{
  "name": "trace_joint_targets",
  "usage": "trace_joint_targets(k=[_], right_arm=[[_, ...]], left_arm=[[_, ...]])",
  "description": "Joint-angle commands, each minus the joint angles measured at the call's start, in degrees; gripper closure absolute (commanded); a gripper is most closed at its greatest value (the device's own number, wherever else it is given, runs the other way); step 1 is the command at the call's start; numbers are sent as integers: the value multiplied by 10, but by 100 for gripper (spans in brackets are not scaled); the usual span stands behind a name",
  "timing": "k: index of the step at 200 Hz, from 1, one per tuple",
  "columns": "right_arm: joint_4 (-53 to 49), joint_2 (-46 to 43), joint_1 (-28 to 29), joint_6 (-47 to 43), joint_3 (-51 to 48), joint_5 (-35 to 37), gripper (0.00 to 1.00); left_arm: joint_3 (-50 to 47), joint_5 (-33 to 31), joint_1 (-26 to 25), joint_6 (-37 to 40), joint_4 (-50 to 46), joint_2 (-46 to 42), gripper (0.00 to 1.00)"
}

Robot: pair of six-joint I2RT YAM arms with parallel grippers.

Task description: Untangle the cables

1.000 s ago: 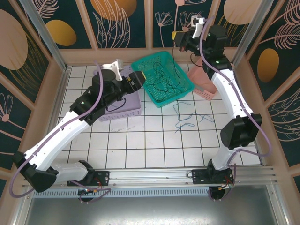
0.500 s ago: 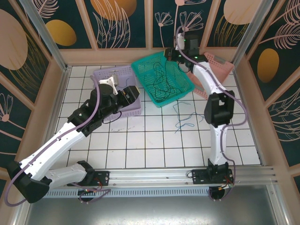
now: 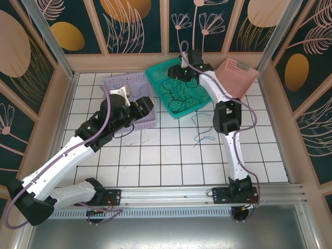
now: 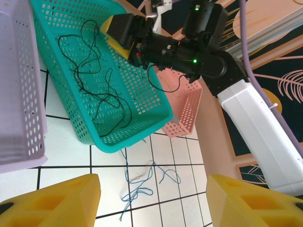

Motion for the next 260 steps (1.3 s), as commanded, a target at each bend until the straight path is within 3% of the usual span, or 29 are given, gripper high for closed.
trace_joint_targets(k=[1, 32, 53, 95, 131, 159, 194, 225, 260], right_arm=[[-29, -61, -6, 8, 23, 19, 42], [-42, -116, -8, 9, -6, 61, 42], [-22, -193, -11, 34, -78, 103, 45], [16, -420, -32, 171, -356, 218, 52], [-5, -601, -85, 329, -630, 218, 57], [4, -701, -111, 364, -798, 182, 56], [74, -733, -82, 428, -924, 136, 56], [115, -704, -24, 480, -969, 149, 55], [187, -669, 1, 516, -998, 137, 56]], left_arm=[[-8, 2, 1, -6, 5, 9, 40], [-10, 11, 1, -8, 19, 25, 40], [-11, 12, 1, -11, 18, 35, 40], [-32, 42, 1, -9, 32, 55, 39], [-54, 73, 1, 3, 54, 81, 41], [-64, 105, 1, 1, 84, 110, 49], [-64, 130, -6, -5, 112, 152, 53], [-63, 133, -24, -3, 122, 179, 54], [-64, 123, -45, -7, 126, 183, 54]])
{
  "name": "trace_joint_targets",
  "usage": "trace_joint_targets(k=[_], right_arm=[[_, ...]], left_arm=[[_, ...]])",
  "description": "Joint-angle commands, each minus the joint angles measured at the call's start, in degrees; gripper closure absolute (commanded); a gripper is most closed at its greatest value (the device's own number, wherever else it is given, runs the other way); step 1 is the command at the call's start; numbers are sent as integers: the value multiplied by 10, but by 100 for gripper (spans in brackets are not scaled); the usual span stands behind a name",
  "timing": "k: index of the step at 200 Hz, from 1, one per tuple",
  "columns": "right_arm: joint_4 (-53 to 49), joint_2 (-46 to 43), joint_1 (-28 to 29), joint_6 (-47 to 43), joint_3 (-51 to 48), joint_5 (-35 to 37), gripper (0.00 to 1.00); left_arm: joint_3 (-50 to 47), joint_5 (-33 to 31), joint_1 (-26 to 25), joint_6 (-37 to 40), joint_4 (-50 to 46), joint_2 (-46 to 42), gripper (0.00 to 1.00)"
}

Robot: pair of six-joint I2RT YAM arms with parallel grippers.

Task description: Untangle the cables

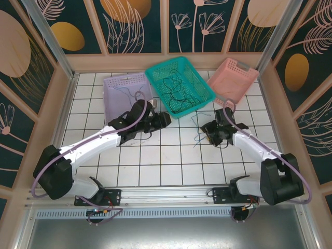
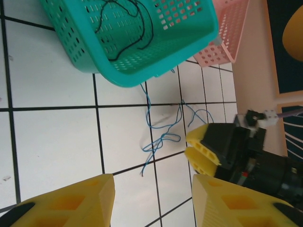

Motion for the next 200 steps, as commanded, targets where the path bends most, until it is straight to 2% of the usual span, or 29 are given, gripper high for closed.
trace_joint_targets(k=[1, 42, 78, 90, 121, 149, 169, 200], right_arm=[[68, 25, 15, 45, -11, -7, 56], [79, 87, 27, 20, 17, -4, 59], [75, 117, 34, 12, 24, 4, 69], [80, 118, 36, 5, 23, 9, 74], [40, 114, 57, -62, 57, 44, 100], [-18, 67, 90, -135, 97, 58, 100], [-39, 8, 114, -183, 111, 53, 100], [-31, -77, 122, -254, 105, -33, 100]], left_arm=[[-5, 2, -12, -4, 24, 1, 54], [-27, -7, -19, -8, 22, -12, 54], [-36, -13, -20, -9, 15, -25, 54], [-37, -14, -20, -10, 15, -28, 54], [-38, -14, -20, -10, 14, -28, 54], [-34, -16, -19, -15, 12, -27, 53], [-30, -17, -20, -31, 12, -25, 46], [-17, -15, -20, -87, 22, -14, 32]])
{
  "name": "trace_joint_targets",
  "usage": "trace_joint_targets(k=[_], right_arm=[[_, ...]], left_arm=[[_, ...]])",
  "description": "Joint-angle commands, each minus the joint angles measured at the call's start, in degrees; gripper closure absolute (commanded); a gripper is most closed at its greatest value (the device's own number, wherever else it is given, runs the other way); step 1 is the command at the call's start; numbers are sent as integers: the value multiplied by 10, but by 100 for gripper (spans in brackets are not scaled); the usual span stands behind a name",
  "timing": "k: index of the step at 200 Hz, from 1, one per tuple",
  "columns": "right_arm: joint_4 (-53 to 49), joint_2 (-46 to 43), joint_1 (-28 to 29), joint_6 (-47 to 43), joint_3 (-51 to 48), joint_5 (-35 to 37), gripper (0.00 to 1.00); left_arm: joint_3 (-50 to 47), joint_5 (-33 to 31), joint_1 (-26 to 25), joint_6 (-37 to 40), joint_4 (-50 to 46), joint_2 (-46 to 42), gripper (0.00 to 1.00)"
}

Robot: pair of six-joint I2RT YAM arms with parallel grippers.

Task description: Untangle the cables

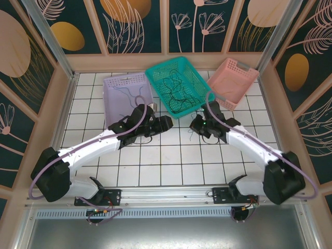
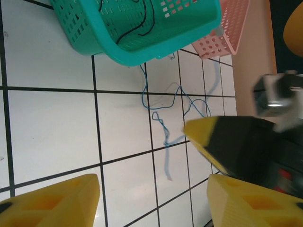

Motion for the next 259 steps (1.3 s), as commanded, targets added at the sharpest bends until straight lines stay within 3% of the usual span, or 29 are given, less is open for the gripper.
trace_joint_targets(k=[1, 46, 108, 174, 201, 230, 259], right_arm=[[-22, -59, 5, -86, 12, -61, 100], [-32, -130, 6, -130, 48, -131, 100], [31, -163, 5, -222, 49, -265, 100], [51, -130, 5, -274, 46, -341, 100], [29, -103, 5, -294, 48, -338, 100], [34, -64, 3, -288, 62, -347, 100], [40, -39, 3, -279, 80, -344, 100]], left_arm=[[15, -3, -1, -53, 11, 6, 32], [66, -9, -1, -109, -37, 49, 29], [75, -25, 11, -111, 4, 8, 29], [13, 58, 61, -321, 44, -34, 26], [70, 28, 65, -226, 40, -46, 28], [111, 59, 65, -130, 37, -43, 31], [146, 67, 65, -70, -32, -26, 31]])
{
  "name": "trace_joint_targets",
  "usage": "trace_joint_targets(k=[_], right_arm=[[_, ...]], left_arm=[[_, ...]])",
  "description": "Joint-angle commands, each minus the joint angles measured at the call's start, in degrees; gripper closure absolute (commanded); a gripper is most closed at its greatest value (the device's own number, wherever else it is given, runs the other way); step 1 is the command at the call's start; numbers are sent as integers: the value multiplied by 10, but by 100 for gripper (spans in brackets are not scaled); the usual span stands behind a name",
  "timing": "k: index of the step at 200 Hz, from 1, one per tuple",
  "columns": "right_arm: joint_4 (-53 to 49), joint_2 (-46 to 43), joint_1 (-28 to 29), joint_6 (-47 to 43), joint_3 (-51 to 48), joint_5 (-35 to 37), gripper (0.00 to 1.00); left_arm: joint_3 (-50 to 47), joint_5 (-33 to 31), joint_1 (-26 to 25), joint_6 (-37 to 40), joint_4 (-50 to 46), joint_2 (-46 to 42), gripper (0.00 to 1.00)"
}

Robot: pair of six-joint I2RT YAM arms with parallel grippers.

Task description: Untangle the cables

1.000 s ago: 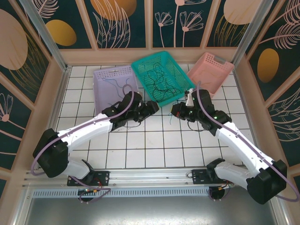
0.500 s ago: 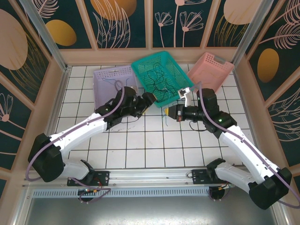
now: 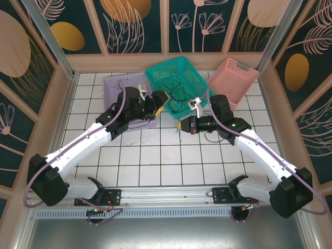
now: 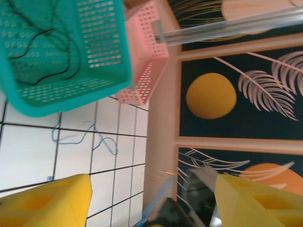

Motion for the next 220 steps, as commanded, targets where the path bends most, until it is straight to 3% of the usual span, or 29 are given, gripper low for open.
trace_joint_targets(k=[1, 57, 135, 220], right_arm=[[10, 14, 0, -9, 33, -14, 100], [1, 51, 13, -9, 62, -26, 100], [-10, 79, 49, -15, 78, 2, 100], [-13, 80, 56, -17, 75, 24, 100]], left_arm=[[34, 18, 1, 82, -52, 3, 31], [86, 18, -1, 131, -111, 58, 34], [123, -6, -8, 140, -146, 101, 43], [184, -85, -8, 183, -241, 129, 71]])
